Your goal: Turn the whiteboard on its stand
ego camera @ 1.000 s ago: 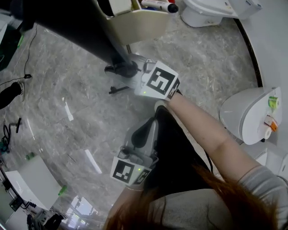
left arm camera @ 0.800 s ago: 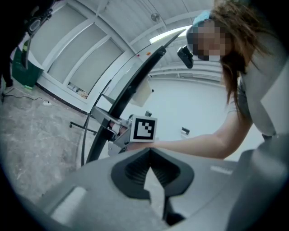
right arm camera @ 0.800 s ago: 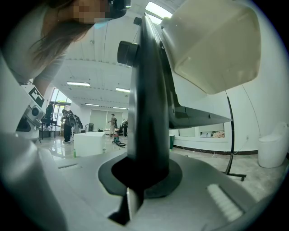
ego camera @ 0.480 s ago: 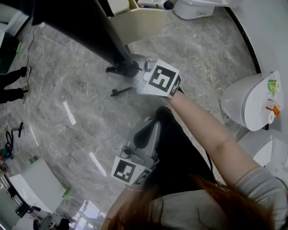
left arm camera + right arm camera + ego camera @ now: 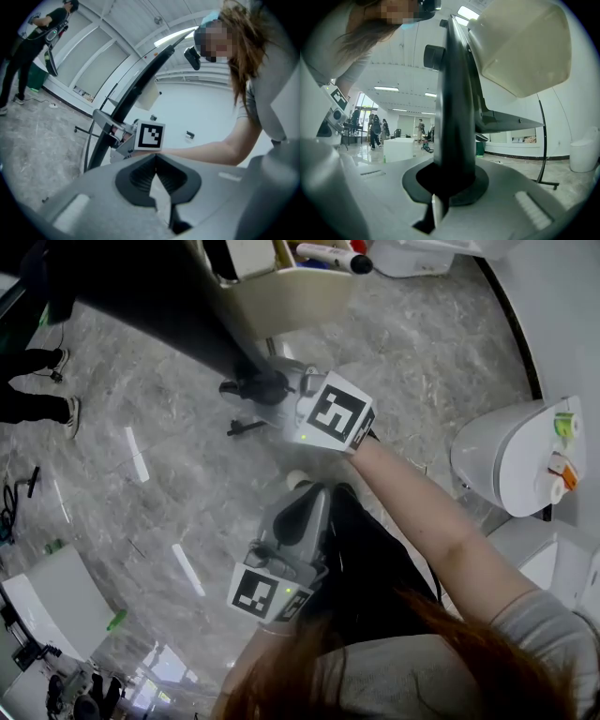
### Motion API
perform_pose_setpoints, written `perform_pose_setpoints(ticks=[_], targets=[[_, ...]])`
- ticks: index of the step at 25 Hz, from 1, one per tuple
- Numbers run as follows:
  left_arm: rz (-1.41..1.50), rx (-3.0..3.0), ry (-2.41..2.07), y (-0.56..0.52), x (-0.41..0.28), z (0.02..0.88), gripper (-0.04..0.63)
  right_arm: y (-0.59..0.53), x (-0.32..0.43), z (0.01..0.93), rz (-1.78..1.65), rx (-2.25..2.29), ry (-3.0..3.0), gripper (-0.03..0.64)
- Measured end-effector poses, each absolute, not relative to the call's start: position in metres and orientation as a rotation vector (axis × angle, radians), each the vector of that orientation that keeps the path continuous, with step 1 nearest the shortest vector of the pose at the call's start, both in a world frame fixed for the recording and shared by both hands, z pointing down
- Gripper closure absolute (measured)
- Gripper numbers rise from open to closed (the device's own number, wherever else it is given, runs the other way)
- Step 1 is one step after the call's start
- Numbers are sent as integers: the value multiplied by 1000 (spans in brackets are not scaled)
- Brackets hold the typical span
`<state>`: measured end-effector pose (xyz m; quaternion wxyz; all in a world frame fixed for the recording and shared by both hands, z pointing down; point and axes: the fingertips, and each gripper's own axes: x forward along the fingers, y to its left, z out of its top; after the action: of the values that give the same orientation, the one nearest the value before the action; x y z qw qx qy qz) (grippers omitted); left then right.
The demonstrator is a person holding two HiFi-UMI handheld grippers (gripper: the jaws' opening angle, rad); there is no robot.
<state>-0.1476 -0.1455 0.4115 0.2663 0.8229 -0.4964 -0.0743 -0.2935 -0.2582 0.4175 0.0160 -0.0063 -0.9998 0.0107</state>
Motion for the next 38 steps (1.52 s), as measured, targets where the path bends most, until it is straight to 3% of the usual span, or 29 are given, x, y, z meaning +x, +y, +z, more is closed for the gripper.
perform_pose_setpoints(ticks=[28,38], targets=[[-141,2306,-1283,-78,-133,418,594,-176,-257,413,42,-32,-3161,612],[-189,2200,-1504,-41,-98,421,594,-147,-239,417,33,-52,-3147,612]])
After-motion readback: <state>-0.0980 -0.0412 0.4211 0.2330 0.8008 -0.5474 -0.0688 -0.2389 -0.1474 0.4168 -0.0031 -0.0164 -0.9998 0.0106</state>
